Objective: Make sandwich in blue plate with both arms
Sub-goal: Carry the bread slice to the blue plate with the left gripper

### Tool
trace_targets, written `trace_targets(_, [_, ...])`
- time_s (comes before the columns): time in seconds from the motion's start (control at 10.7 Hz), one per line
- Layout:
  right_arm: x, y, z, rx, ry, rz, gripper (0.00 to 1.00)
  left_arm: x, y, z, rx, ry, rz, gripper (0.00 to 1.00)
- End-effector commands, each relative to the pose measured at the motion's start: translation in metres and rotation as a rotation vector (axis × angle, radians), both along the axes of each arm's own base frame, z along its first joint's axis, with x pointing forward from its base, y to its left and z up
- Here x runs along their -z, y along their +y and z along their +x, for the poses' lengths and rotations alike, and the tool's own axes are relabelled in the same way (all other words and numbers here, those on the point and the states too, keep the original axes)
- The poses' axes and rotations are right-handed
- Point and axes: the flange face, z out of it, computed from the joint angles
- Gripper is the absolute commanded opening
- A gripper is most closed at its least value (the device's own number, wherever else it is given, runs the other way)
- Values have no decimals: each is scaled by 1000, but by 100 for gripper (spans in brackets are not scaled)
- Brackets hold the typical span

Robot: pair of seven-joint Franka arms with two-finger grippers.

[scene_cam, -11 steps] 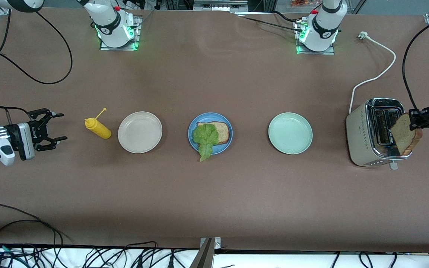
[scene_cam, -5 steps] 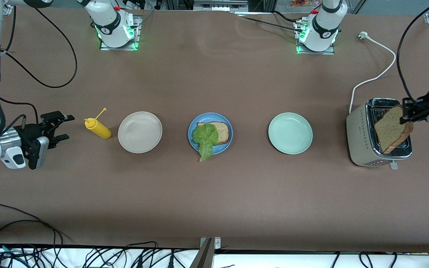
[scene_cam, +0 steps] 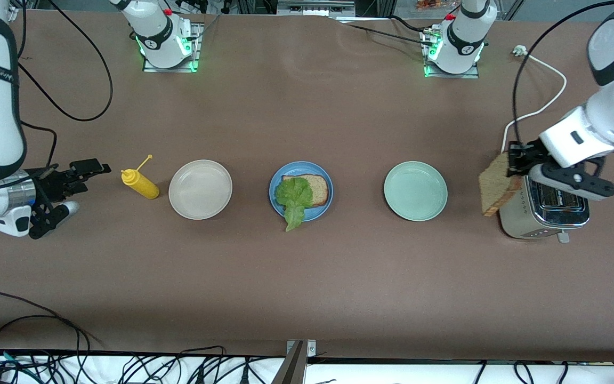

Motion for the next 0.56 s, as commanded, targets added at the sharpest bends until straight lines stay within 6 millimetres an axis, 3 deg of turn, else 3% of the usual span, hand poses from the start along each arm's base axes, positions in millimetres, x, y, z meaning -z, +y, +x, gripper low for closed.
trace_targets(0.0, [-14,18,-44,162,-40,-231,100,25,-51,5,-15,76,-124,0])
trace_targets(0.28, [-26,31,-70,351,-194,-351,100,39,-145,-4,-91,106,-216,0])
trace_targets(0.47, [-68,30,-82,403,-263,-348,100,59,-183,-7,-75,153,-299,0])
